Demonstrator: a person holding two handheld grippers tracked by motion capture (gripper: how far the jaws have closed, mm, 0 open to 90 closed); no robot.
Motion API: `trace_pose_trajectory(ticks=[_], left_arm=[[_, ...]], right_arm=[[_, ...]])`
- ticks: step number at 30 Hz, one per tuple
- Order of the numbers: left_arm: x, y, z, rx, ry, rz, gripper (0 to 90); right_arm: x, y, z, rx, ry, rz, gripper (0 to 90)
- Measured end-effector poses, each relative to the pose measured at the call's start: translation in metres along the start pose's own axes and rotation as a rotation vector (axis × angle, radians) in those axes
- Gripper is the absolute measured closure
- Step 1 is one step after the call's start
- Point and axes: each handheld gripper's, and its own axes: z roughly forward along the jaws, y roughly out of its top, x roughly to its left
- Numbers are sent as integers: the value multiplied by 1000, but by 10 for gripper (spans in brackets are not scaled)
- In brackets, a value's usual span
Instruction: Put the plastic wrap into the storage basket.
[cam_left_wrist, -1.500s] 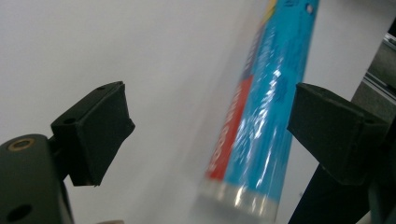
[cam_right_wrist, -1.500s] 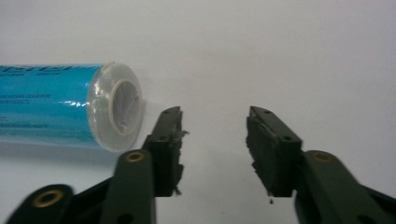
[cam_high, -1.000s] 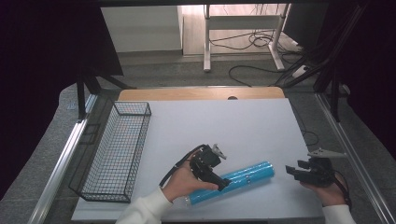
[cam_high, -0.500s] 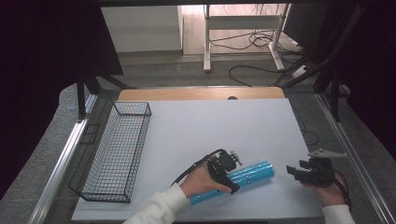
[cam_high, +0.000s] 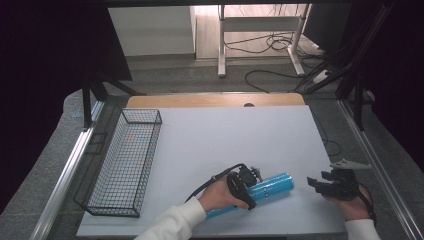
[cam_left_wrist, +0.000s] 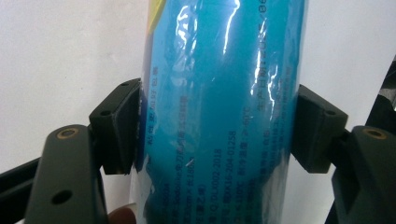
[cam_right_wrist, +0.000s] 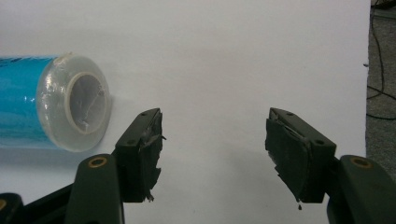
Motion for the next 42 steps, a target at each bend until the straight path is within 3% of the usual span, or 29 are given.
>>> trace_pose_trajectory(ticks=[13,16,20,28,29,37,40,42], left_arm=[[1,3,-1,18,-2,27,303],[3,5,-3,16,12,13,308],[9,6,-9,15,-9,3,310],[16,9,-32,9,-10,-5,312],[20,10,-42,2,-13,-7,312],[29,9,-75,-18,21,-20,313],[36,4,-85,-29,29,-37,313],[41,-2,-92,-41,55,-50,313]], right_arm=[[-2,-1,0,-4,-6,5,364],[-2,0,-1,-6,-8,6,364],[-4,-1,-2,-12,-8,9,365],[-6,-1,-4,-16,-9,20,367],[-6,-1,-5,-17,-11,19,367],[-6,0,-6,-23,-12,19,368],[-5,0,-5,-22,-11,19,368],[-5,1,-5,-22,-11,18,368]])
